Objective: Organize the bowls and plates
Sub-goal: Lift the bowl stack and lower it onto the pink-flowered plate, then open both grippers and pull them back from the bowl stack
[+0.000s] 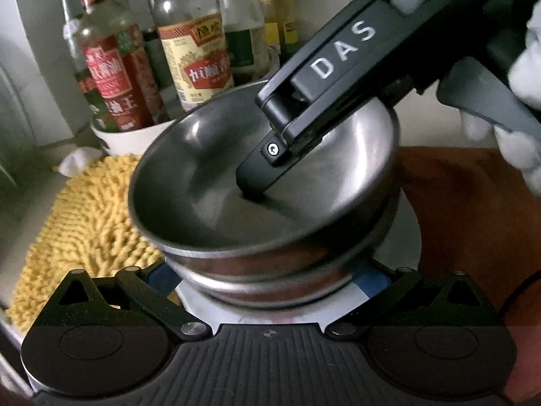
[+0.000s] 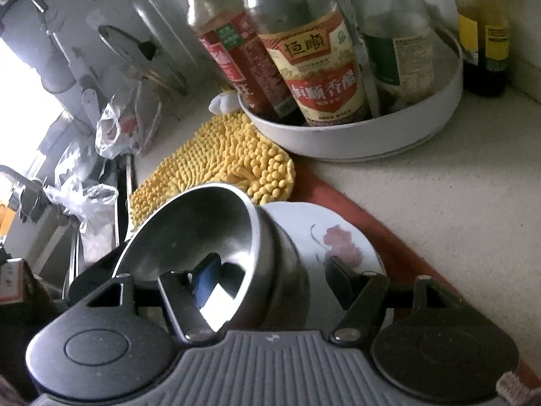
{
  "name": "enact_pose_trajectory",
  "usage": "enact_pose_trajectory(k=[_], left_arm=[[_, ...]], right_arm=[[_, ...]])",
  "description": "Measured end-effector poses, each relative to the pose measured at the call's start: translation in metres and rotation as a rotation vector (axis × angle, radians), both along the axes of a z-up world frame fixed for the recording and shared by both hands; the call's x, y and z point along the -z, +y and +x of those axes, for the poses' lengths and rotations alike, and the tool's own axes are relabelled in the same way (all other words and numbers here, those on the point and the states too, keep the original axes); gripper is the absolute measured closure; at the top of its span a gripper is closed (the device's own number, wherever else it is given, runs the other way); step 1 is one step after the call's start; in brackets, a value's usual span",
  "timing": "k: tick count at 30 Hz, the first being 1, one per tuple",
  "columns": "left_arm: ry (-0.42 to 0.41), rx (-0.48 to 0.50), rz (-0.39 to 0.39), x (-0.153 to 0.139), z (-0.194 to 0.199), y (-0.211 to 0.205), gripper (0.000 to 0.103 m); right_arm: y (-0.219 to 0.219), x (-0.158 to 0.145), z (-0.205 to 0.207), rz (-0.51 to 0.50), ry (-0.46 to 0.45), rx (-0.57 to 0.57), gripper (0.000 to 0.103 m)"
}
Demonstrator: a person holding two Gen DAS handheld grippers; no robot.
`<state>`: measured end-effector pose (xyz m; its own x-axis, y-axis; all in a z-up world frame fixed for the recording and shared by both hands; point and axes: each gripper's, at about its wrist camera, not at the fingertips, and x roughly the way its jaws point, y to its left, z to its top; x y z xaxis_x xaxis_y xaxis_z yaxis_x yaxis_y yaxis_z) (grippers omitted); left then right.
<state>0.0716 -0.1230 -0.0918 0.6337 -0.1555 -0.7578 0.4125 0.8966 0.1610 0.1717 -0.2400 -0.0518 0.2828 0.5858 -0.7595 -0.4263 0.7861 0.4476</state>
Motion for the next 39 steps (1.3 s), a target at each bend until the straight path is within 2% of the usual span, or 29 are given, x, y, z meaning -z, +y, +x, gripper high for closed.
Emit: enact_pose_trajectory(k=[6,9,13,19,22,27,30,34,36,39], left_arm=[[0.014,-0.075,0.002,-0.006,-0.013,0.004,0.000],[0.043,-0.143,-0.037,-0.011,-0.019,0.016,0.000],[0.057,-0.227,-0.101,-0.018,-0.026,0.030,0.000],[-0.001,-0.256,-0.118,-0.040,-0.039,0.036,0.000],[-0.061,-0.266,-0.144,-0.059,-0.042,0.041,0.000],[-0.173,-0.308,-0.152,-0.089,-0.057,0.053,0.000],[-0.257,-0.308,-0.120,-0.103,-0.071,0.059,0.000],[-0.359,-0.301,-0.061,-0.117,-0.086,0.060,0.000],[-0.353,-0.293,-0.073,-0.119,-0.089,0.062,0.000],[-0.274,-0.324,-0.150,-0.115,-0.085,0.074,0.000]], right_arm=[[0.002,-0.003,-0.003,-0.033,-0.039,-0.029,0.039],[0.002,-0.008,-0.006,-0.061,-0.068,-0.052,0.039],[-0.005,-0.017,-0.011,-0.043,-0.091,-0.068,0.039],[-0.021,-0.039,-0.026,-0.007,-0.126,-0.046,0.039],[-0.027,-0.062,-0.047,-0.004,-0.193,-0.037,0.039],[-0.029,-0.092,-0.090,0.001,-0.290,0.039,0.036],[-0.024,-0.100,-0.114,0.001,-0.347,0.081,0.032],[-0.012,-0.106,-0.143,0.015,-0.388,0.122,0.031],[-0.006,-0.109,-0.154,0.026,-0.396,0.139,0.031],[0.003,-0.109,-0.170,-0.003,-0.427,0.189,0.031]])
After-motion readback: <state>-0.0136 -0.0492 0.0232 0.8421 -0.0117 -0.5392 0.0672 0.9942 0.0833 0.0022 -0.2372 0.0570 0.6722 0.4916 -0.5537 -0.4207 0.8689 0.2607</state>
